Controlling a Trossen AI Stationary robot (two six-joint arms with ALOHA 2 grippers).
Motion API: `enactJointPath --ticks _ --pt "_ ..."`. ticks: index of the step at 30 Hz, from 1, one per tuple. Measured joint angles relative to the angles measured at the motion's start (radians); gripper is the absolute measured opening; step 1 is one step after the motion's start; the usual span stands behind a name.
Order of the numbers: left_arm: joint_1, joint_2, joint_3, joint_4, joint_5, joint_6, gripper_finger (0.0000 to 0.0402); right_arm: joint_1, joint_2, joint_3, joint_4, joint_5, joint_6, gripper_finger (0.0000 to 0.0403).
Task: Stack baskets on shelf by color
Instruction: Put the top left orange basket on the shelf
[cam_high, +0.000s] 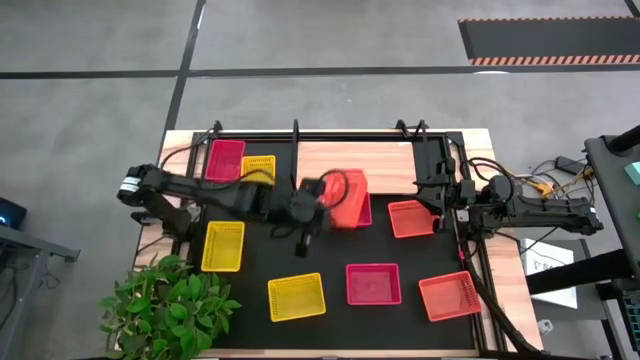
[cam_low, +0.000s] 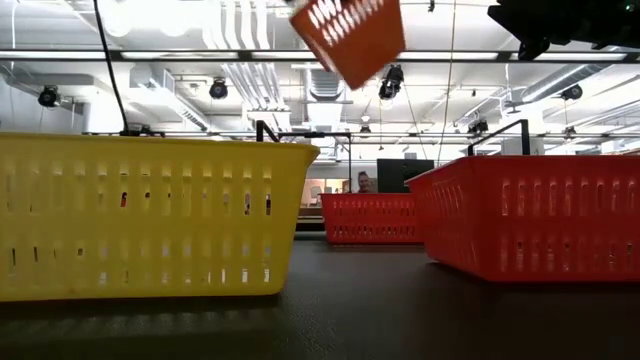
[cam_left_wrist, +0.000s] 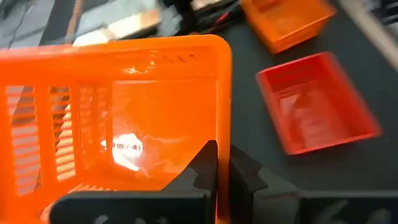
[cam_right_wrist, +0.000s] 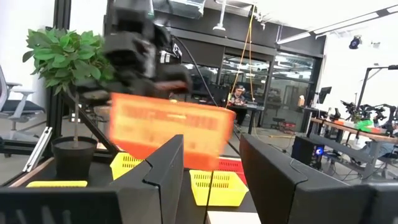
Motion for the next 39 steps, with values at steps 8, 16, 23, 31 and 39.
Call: enactJointPath --ticks 8,16,23,31,39 --pt "0.147 0.128 -0.003 -0.003 -0.071 0.005 0.0 0.0 0.0 0.0 -0.006 0.0 -0.007 0.015" --pt "0.214 0.249 -0.003 -0.007 -0.084 0.014 0.0 0.0 0.0 0.0 -0.008 0.0 -0.009 0.015" --pt "0.245 0.267 -0.004 0.004 -0.104 0.014 0.0 0.0 0.0 0.0 -0.01 0.001 -0.012 0.015" --pt "0.282 0.267 -0.013 0.082 -0.147 0.024 0.0 0.0 0.0 0.0 -0.017 0.002 -0.01 0.015" --pt "0.303 0.269 -0.044 0.088 -0.146 0.013 0.0 0.0 0.0 0.0 -0.022 0.026 -0.009 0.015"
